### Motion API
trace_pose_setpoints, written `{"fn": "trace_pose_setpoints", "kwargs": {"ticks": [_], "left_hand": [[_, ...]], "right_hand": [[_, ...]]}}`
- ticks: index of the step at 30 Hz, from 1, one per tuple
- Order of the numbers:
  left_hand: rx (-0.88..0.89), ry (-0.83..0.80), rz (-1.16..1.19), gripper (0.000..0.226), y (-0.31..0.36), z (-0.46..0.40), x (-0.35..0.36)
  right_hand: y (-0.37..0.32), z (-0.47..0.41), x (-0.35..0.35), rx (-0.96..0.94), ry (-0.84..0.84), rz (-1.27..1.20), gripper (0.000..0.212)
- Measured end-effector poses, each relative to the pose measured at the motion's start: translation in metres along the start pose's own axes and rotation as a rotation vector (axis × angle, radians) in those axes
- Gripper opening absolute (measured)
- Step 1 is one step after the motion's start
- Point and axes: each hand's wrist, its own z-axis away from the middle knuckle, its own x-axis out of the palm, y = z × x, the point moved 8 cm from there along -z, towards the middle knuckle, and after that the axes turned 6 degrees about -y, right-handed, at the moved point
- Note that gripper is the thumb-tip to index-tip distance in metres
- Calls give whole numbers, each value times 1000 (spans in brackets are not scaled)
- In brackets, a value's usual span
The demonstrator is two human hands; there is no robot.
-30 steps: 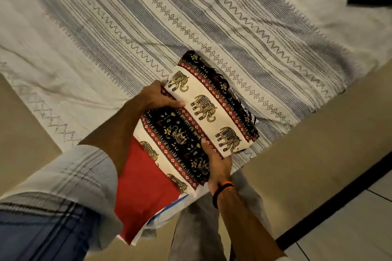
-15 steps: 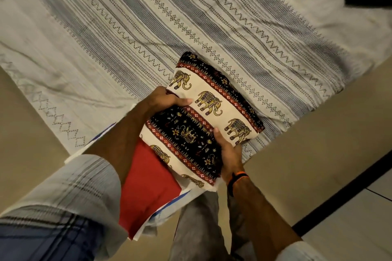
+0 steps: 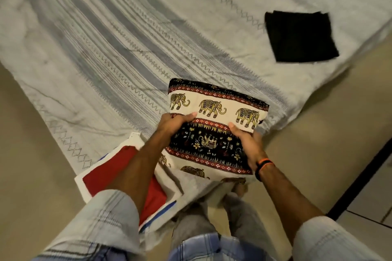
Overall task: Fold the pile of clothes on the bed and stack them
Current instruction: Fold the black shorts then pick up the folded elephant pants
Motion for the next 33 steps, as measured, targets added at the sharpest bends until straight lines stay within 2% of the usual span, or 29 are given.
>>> {"fn": "trace_pose_setpoints", "kwargs": {"ticks": [1,7,9,10,12,14,16,19,21,25,28,31,33], "left_hand": [[8,5,22,114,5,3,7],[62,33,123,92,47,37,75],[68,47,157,98,58,39,97],[69,53,169,100,62,40,107],[86,58,191,90,75,43,130],[101,75,219,78,86,44,152],[94,69,227,73,90,43,165],[91,76,259,81,104,34,191],[95,93,261,78,115,28,198],[94,104,276,78,138,3,206],[98,113,291,87,159,-24,204],[104,103,295,71,184,-53,203],[73,100,296,74,199,-70,200]], "right_hand": [[-9,1,-9,-2,4,10,116],[-80,11,-75,-132,-33,56,82],[-92,5,-100,-155,-23,76,79],[-98,2,-109,-163,-34,86,72],[-113,-6,-131,-188,-77,91,34],[-126,-15,-154,-205,-101,95,20],[-134,-21,-165,-202,-117,113,23],[-154,-36,-192,-194,-127,127,20],[-162,-50,-200,-177,-129,119,19],[-180,-86,-207,-171,-133,121,36],[-200,-114,-206,-172,-133,138,44],[-222,-146,-202,-169,-140,145,44],[-235,-169,-198,-150,-137,172,44]]}}
